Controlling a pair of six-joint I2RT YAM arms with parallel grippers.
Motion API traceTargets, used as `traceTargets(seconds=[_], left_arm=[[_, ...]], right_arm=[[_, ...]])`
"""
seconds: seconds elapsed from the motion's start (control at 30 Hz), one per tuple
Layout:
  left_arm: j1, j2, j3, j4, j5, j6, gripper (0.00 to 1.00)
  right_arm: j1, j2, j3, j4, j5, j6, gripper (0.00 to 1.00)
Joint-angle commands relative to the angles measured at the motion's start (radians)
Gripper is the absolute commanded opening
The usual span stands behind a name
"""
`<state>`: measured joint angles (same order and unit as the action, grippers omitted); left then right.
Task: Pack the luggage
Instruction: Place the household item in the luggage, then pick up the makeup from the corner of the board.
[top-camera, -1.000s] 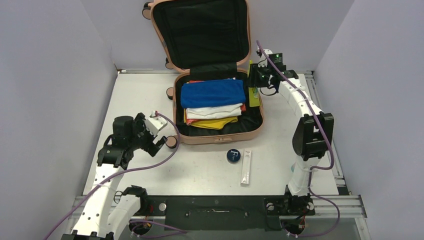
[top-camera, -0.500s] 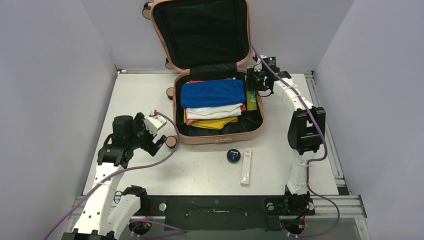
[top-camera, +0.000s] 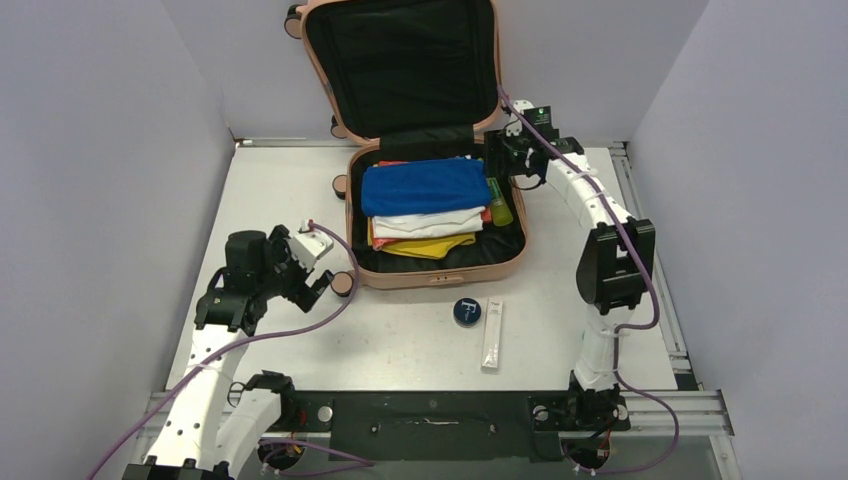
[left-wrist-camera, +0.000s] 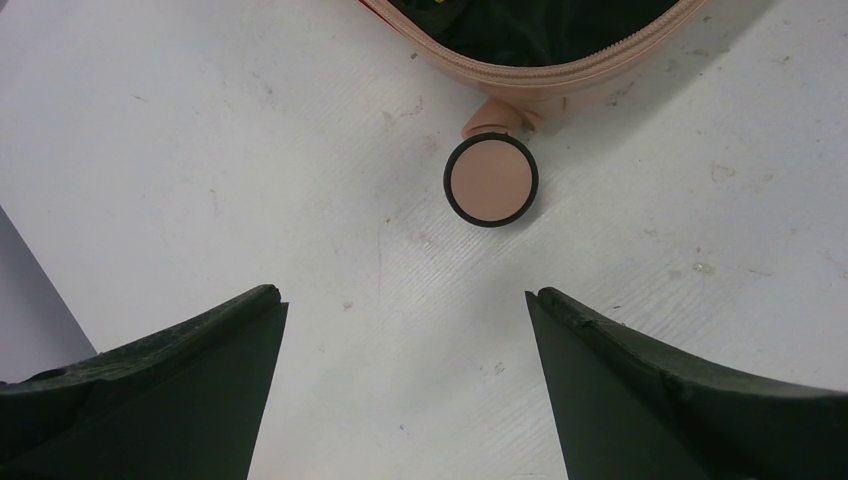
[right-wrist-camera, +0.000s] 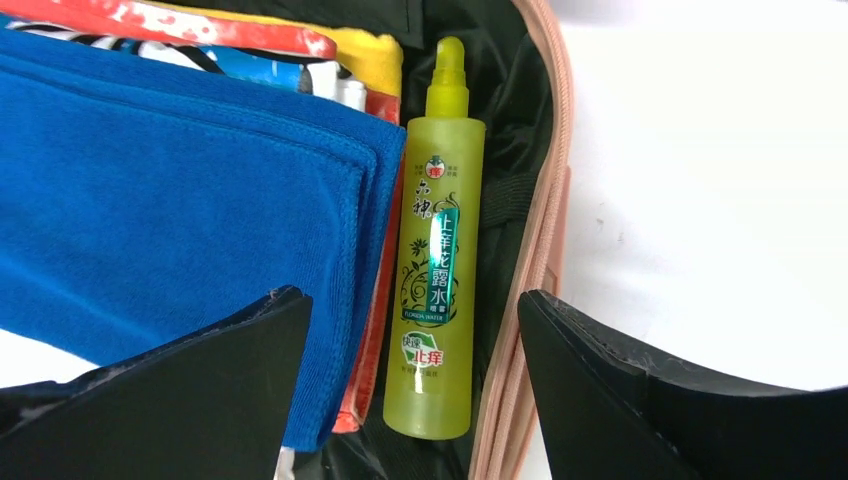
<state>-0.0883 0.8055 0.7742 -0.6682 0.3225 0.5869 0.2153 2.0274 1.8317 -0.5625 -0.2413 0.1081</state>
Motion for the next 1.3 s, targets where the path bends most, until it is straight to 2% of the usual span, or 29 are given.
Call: traceTargets(seconds=[0.0,0.07,0.17,0.3,0.47,0.63,0.73,0.83,1.27], left_arm=[[0.009,-0.007,0.005,0.045,0.028,-0.003,0.96],[0.009,-0.009,0.012,0.032,0.039,0.002,0.96],[0.008,-0.015,0.021,0.015,0.056,0.012,0.96],[0.005,-0.024,0.028,0.001,0.079,0.023,0.96],[0.001,-0.018,0.034,-0.014,0.104,0.033,0.96],[-0.002,-0.019,0.047,-0.04,0.115,0.038,0.96],[-0.001,-0.029,0.041,-0.038,0.115,0.035,0.96],[0.004,-0.035,0.027,-0.034,0.116,0.03,0.96],[0.028,-0.031,0.005,-0.018,0.108,0.039,0.96]], right_arm=[[-0.003,-0.15,0.028,0.011,0.013,-0.067,0.77],[-0.008,-0.21,0.018,-0.009,-0.001,-0.114,0.77],[-0.01,-0.327,0.015,-0.101,-0.001,-0.267,0.79],[-0.01,-0.478,-0.03,-0.379,0.037,-0.566,0.87],[-0.01,-0.695,-0.29,-0.57,0.2,-0.841,0.91],[-0.003,-0.85,-0.496,-0.733,0.269,-1.041,0.94],[0.043,-0.863,-0.6,-0.783,0.351,-1.064,0.95],[0.147,-0.837,-0.714,-0.79,0.491,-1.017,0.94],[0.236,-0.615,-0.877,-0.811,0.572,-0.921,0.95]])
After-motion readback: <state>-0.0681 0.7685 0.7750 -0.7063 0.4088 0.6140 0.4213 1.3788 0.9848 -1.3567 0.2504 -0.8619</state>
